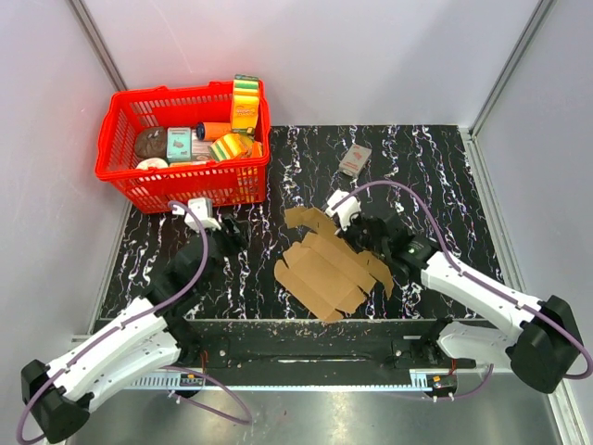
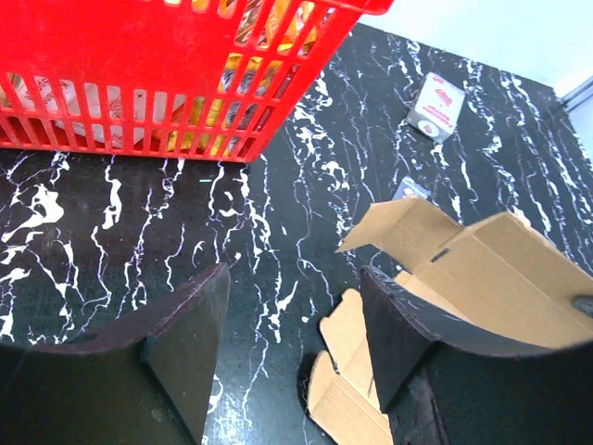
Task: Fold the paper box
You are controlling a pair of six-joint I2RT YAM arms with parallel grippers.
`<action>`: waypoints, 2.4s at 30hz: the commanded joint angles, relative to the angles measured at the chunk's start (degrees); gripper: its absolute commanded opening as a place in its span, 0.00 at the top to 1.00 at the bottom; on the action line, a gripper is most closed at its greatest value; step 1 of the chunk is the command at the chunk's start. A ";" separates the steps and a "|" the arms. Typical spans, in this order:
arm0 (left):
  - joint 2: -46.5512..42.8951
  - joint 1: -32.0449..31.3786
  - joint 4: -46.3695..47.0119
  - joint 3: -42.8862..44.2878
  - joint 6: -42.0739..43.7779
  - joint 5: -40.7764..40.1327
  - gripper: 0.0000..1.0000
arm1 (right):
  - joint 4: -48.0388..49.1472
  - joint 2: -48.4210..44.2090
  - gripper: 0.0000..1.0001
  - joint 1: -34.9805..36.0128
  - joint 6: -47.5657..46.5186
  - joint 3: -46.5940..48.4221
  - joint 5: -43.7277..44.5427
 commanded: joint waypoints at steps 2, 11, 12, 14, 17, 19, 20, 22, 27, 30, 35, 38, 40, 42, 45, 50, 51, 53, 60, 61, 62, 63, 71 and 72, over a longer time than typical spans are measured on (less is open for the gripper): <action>2.82 7.21 8.34 -1.71 2.31 11.36 0.37 | 7.79 -4.12 1.00 0.34 -11.03 -2.33 -4.04; 5.01 11.53 17.64 -6.63 3.63 17.34 0.37 | 22.21 -8.26 1.00 0.34 -21.76 -11.39 -10.46; 5.80 11.88 18.78 -7.42 3.80 18.47 0.37 | 22.56 -7.65 1.00 0.34 -22.55 -11.65 -10.37; 6.86 13.63 22.74 -8.30 3.81 20.58 0.37 | 23.44 -7.12 1.00 0.26 -23.35 -11.92 -10.11; 9.14 16.88 28.54 -9.80 3.37 25.59 0.37 | 25.90 -6.94 1.00 0.26 -23.88 -13.23 -10.98; 11.34 19.77 34.23 -11.03 3.10 31.03 0.37 | 25.65 -6.59 1.00 0.34 -25.18 -13.32 -11.51; 13.09 20.58 36.09 -11.38 3.02 32.88 0.36 | 25.12 -6.41 1.00 0.34 -25.89 -13.32 -11.78; 15.20 22.59 40.13 -11.91 2.84 37.19 0.36 | 23.28 -6.15 1.00 0.34 -27.99 -12.97 -12.30; 22.15 25.94 47.52 -11.56 3.80 46.49 0.33 | 20.81 -7.28 1.00 0.26 -28.98 -13.23 -15.37; 26.01 27.00 51.38 -11.21 5.56 52.82 0.28 | 18.70 -7.81 1.00 0.34 -28.97 -13.06 -17.93; 31.46 28.05 56.76 -12.17 8.28 59.70 0.24 | 14.31 -8.52 1.00 0.34 -29.59 -12.09 -18.55; 33.83 28.84 58.87 -13.05 9.51 60.49 0.22 | 12.64 -9.92 1.00 0.26 -29.76 -11.74 -18.63; 34.90 29.72 60.01 -13.49 9.96 61.02 0.22 | 11.58 -10.89 1.00 0.34 -29.85 -11.57 -18.81; 36.83 30.25 61.76 -14.02 10.13 62.16 0.22 | 10.88 -11.42 1.00 0.26 -29.59 -11.22 -19.33; 39.99 30.87 64.57 -14.20 10.05 64.53 0.22 | 10.88 -11.51 1.00 0.34 -29.41 -10.86 -20.30; 46.57 30.78 65.29 -11.30 9.08 68.05 0.26 | 8.77 -10.63 1.00 0.34 -30.46 -10.25 -20.48; 47.72 30.87 67.90 -11.03 8.73 68.58 0.26 | 8.33 -10.54 1.00 0.34 -30.99 -9.90 -20.39; 50.71 30.87 71.60 -10.51 7.50 69.72 0.26 | 8.24 -10.19 1.00 0.34 -31.26 -9.46 -20.83; 53.71 30.87 68.19 -6.55 8.90 72.62 0.27 | 7.62 -9.57 1.00 0.34 -30.56 -8.67 -23.20; 53.19 30.87 68.10 -6.38 9.16 72.97 0.28 | 7.71 -9.31 1.00 0.26 -30.56 -8.67 -23.38; 53.10 30.87 68.36 -6.55 9.17 73.59 0.27 | 7.62 -8.88 1.00 0.26 -30.56 -8.58 -23.38; 53.01 30.87 68.45 -6.46 9.17 73.94 0.28 | 7.71 -8.61 1.00 0.34 -30.64 -8.49 -23.38; 57.66 30.69 74.94 -6.46 6.63 77.98 0.29 | 16.48 -5.54 1.00 0.26 -29.94 -11.38 -23.21; 58.36 30.60 75.92 -6.29 6.01 78.51 0.29 | 17.20 -5.27 1.00 0.26 -30.11 -11.56 -22.86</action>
